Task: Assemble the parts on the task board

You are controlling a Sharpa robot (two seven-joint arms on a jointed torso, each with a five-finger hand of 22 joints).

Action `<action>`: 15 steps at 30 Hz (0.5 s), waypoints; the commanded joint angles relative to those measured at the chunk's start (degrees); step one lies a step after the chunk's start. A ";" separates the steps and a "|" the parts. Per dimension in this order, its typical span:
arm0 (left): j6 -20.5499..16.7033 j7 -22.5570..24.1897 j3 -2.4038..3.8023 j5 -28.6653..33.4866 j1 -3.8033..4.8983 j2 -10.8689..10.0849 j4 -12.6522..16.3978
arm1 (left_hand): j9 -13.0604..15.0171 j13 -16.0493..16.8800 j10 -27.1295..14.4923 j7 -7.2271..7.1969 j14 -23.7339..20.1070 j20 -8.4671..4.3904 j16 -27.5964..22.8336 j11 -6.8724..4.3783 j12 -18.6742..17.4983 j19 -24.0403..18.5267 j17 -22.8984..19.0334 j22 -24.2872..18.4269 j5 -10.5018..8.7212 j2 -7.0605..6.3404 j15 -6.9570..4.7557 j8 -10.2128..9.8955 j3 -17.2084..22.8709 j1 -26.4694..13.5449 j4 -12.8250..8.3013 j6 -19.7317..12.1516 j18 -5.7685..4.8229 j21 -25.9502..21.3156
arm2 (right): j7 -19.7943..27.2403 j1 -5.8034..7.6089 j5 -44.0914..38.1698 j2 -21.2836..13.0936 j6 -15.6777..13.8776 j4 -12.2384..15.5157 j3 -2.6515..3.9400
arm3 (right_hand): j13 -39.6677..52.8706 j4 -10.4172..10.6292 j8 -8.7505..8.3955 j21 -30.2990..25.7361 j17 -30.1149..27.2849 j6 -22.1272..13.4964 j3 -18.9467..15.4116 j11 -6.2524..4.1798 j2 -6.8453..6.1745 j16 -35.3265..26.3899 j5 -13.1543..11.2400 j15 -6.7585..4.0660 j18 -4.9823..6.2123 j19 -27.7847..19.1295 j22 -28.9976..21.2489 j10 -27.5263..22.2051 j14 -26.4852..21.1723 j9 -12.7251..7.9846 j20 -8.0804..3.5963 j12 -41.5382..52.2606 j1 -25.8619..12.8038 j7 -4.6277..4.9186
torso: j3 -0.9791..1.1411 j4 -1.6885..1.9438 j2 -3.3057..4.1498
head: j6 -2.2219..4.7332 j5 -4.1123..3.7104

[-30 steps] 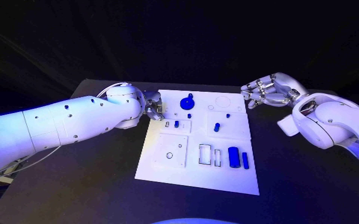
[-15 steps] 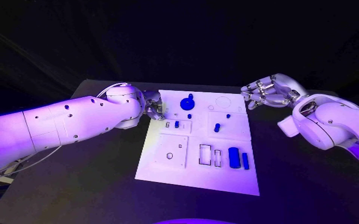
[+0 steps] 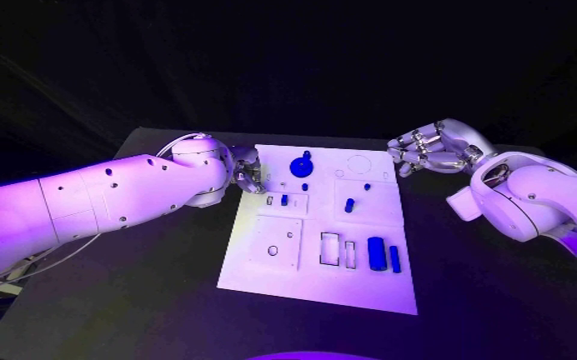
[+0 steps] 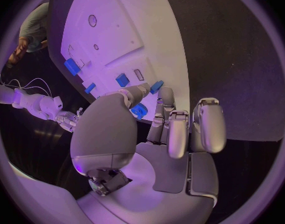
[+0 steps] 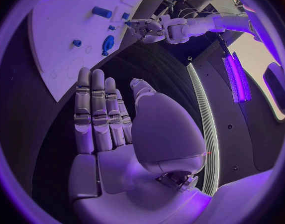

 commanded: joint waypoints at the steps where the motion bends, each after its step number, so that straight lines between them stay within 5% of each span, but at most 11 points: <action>1: 0.19 0.04 -0.05 0.42 -0.08 0.19 0.06 | -0.16 0.08 0.06 0.22 4.57 0.13 -0.17 0.60 0.04 0.13 11.47 -0.07 -0.07 -0.40 0.33 -0.13 -0.93 -0.49 0.39 -0.59 -0.27 -0.23 | -0.14 -0.03 -0.06 0.02 0.53 -0.03 0.01 | 0.07 0.22 -0.22 -0.25 -0.06 -0.27 -0.20 0.38 0.16 -0.03 0.35 0.13 0.38 0.24 -0.05 -0.04 0.18 0.08 0.09 0.14 -0.55 0.23 | 0.01 0.03 0.02 | 0.04 -0.05; 15: -0.67 -0.21 -0.03 0.23 -0.08 -0.03 0.12 | -0.70 0.33 -0.47 1.07 4.51 0.69 -0.27 1.37 0.43 0.10 11.36 -0.17 -0.04 -0.69 0.98 -0.47 -2.87 0.19 1.41 -1.92 -0.25 -0.33 | -0.14 -0.06 -0.06 0.04 0.54 -0.09 0.01 | 0.08 0.22 -0.23 -0.27 -0.06 -0.29 -0.23 0.38 0.15 -0.03 0.37 0.14 0.38 0.25 -0.08 -0.06 0.17 0.08 0.09 0.13 -0.60 0.23 | -0.01 0.03 0.00 | 0.00 -0.09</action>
